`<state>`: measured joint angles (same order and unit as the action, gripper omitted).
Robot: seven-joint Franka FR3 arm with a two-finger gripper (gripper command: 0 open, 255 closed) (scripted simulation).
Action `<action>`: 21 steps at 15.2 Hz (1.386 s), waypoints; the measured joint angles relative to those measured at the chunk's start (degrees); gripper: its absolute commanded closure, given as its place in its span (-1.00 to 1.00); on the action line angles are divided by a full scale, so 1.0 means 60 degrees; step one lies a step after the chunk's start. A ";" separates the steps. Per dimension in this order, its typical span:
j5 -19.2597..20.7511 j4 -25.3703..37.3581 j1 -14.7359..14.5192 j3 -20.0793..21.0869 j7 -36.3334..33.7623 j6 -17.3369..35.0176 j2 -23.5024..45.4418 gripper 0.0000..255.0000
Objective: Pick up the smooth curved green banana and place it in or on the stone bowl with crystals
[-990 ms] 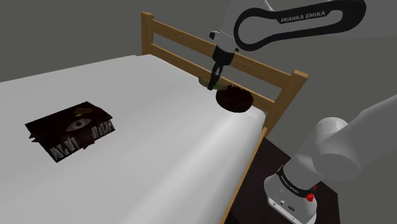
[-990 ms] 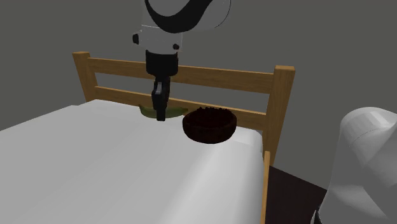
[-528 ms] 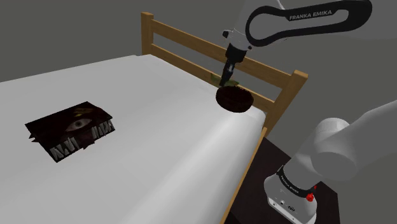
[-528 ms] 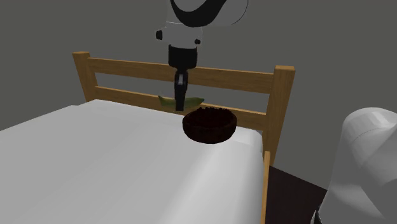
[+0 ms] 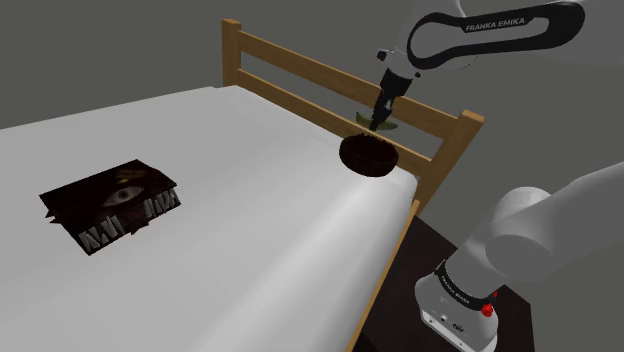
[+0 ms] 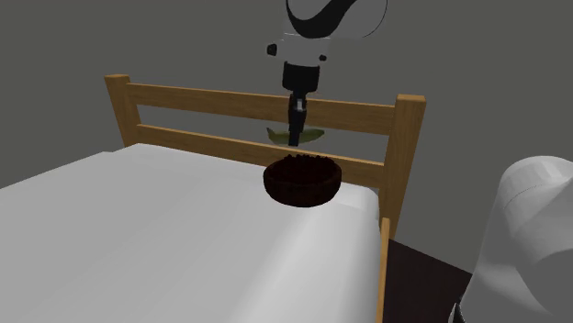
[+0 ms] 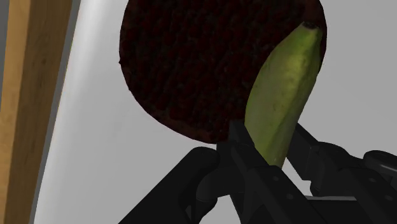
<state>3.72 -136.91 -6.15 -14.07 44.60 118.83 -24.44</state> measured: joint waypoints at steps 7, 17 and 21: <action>0.0129 -0.0405 0.0238 -0.0540 0.0678 0.0605 0.0199 1.00; 0.0088 -0.1088 0.0226 -0.0687 0.0800 0.1700 0.0616 1.00; 0.0086 -0.1100 0.0223 -0.0684 0.0794 0.1719 0.0621 1.00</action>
<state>4.24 -143.51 -4.81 -18.17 49.36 129.15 -20.72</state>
